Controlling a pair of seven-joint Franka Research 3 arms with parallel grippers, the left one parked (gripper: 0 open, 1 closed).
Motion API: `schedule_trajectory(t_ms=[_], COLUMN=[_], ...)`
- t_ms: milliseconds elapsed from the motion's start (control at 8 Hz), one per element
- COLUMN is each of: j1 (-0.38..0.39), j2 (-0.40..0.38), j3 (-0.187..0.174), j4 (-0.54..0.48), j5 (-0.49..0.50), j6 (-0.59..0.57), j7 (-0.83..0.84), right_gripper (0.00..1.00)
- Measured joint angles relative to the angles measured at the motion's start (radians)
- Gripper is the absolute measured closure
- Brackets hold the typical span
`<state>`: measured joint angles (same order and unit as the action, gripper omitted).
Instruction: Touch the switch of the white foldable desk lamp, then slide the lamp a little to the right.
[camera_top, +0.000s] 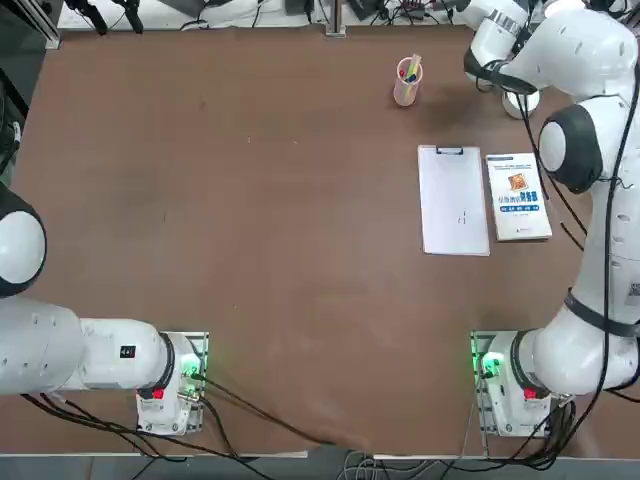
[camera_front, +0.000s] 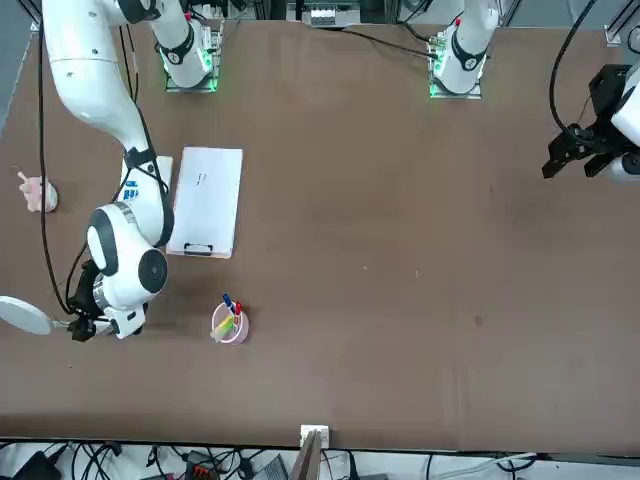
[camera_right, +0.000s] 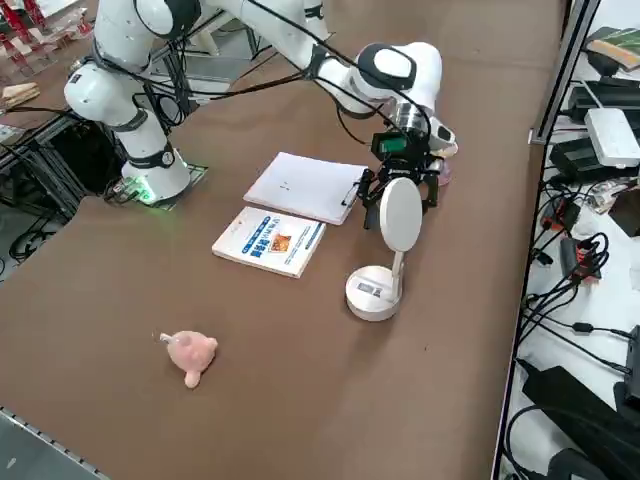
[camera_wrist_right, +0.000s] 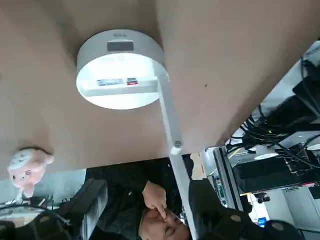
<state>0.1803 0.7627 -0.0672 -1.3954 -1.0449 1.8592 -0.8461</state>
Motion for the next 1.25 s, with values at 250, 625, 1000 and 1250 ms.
schedule_trajectory(t_ms=[250,625,1000,1250], j1=[0.0,0.0,0.0,-0.012], j2=[0.031,0.084,0.145,0.168], j3=[-0.001,-0.001,-0.005,-0.015], j4=[0.013,0.077,0.159,0.176], j5=[-0.037,-0.057,-0.076,-0.096], j6=[-0.005,-0.009,-0.009,-0.012], j7=[-0.001,-0.001,-0.001,-0.001], right_gripper=[0.0,0.0,0.0,0.0])
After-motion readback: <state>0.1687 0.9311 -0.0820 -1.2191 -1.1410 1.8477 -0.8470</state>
